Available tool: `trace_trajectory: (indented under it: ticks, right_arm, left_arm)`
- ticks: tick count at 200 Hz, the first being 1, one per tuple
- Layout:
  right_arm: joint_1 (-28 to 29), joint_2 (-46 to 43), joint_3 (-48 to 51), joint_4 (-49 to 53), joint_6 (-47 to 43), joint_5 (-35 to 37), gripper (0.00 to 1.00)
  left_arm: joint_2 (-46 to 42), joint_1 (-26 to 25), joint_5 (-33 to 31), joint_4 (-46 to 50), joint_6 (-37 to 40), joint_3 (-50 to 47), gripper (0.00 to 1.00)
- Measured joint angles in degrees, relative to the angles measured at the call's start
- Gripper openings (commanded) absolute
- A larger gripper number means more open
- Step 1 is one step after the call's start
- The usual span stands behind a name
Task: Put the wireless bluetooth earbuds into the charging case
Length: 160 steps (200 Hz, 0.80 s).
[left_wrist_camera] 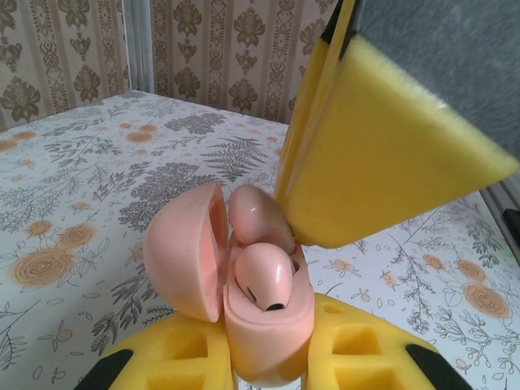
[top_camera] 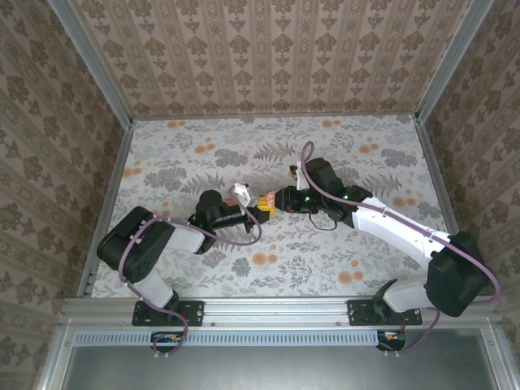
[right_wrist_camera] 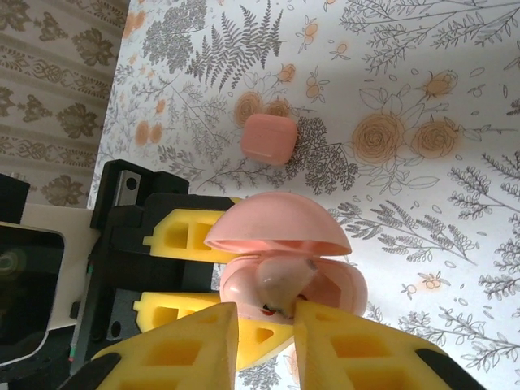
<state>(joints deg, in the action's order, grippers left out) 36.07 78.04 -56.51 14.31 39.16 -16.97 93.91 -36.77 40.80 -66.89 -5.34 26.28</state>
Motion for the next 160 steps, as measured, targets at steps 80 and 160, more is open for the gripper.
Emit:
trace_trajectory:
  ticks: [80,160]
  right_arm:
    - [-0.7,-3.0,-2.6,5.4,-3.1,3.1,0.42]
    - [-10.5,-9.6,2.6,-1.6,-19.3,-9.9,0.54]
  left_arm:
    - [-1.0,0.0,0.2,-0.4,0.6,0.0,0.10]
    - [-1.8,0.0,4.8,-0.8,0.5,-0.2,0.10]
